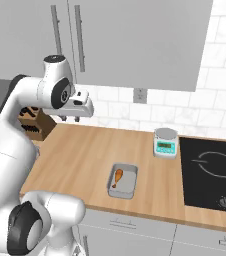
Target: Take the meat container that has the chicken drumstick and place it on the second highest rack of the freezer. Then take the vegetable container that has the garlic and broccoli and place it on the highest rack of the freezer.
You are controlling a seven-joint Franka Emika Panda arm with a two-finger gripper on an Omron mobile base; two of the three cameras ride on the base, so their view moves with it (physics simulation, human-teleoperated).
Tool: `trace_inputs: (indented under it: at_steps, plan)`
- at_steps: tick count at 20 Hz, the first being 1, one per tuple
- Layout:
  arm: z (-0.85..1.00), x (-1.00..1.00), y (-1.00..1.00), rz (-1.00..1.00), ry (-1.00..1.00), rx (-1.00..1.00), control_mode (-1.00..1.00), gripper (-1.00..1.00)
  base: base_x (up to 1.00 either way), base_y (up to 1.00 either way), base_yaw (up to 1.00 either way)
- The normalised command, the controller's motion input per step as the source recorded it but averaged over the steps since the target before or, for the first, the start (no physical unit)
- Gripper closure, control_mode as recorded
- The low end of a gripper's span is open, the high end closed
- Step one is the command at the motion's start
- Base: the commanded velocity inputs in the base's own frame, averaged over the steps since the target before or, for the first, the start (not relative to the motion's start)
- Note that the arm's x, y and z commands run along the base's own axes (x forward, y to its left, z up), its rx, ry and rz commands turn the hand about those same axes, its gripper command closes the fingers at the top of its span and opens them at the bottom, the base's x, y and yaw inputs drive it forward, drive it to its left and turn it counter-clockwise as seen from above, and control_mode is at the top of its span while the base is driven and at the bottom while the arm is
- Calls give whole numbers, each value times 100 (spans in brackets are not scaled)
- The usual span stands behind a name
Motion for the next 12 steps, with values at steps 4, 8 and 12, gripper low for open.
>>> trace_inputs:
  at_steps: [4, 8, 12]
  plan:
    - [0, -11, 0, 0, -5, 0, -100, -100, 0, 0, 0]
    - [-20, -36, 1, 0, 0, 0, -100, -100, 0, 0, 0]
    - [-61, -100, -76, -20, -17, 9, -100, -100, 0, 0, 0]
